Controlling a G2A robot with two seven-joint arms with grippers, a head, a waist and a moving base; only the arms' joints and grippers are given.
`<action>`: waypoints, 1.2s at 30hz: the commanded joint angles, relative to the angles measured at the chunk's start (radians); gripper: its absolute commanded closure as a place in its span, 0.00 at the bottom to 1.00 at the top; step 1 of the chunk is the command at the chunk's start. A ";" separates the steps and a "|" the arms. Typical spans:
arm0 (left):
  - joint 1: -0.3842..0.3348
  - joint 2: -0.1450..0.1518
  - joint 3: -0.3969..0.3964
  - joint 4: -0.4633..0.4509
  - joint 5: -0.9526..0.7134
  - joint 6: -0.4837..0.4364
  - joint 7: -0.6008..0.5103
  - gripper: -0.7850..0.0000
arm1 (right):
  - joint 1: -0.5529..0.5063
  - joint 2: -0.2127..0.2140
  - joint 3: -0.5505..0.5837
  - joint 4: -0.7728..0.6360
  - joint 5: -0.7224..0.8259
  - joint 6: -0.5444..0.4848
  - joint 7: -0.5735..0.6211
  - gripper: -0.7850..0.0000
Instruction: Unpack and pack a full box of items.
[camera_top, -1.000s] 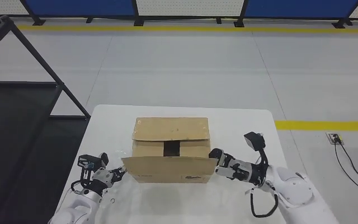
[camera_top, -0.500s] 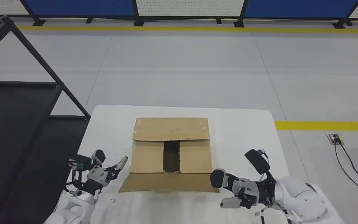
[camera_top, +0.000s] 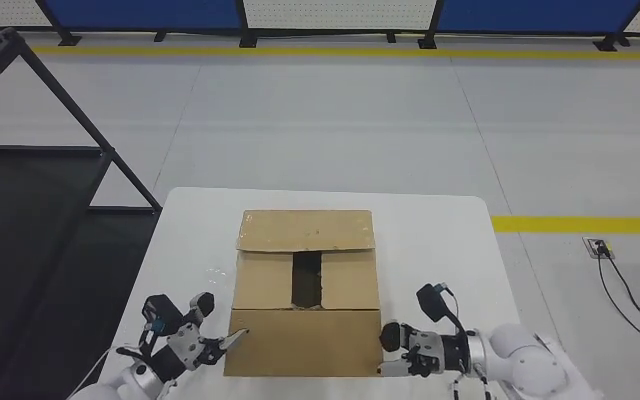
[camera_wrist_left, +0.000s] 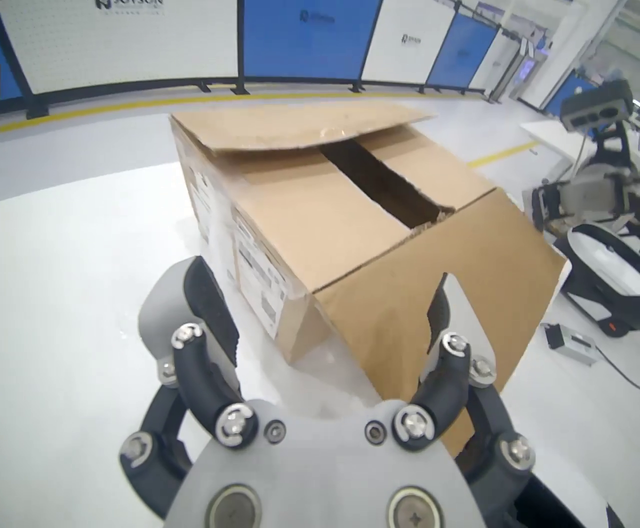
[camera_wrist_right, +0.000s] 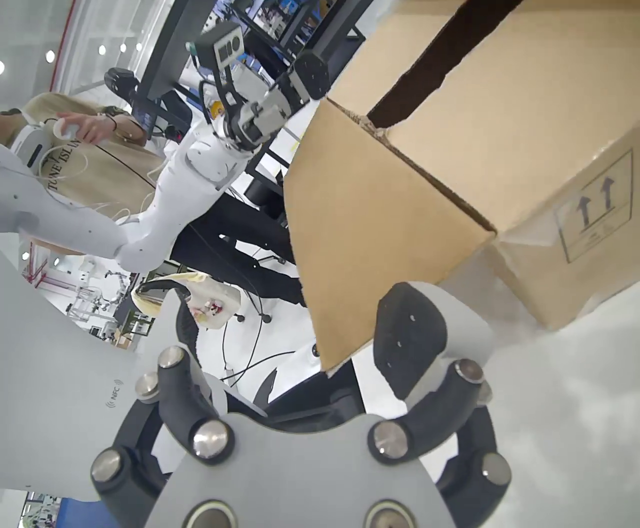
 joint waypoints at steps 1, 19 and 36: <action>-0.004 0.002 0.009 0.007 0.031 -0.002 -0.017 0.00 | 0.003 0.000 0.005 -0.010 0.020 -0.004 -0.021 0.00; -0.027 0.003 0.041 0.038 0.078 0.077 0.003 0.00 | -0.003 0.001 0.077 -0.063 0.027 0.065 -0.208 0.00; -0.027 0.003 0.041 0.038 0.078 0.077 0.003 0.00 | 0.324 -0.071 -0.183 0.209 0.314 0.536 -0.224 0.00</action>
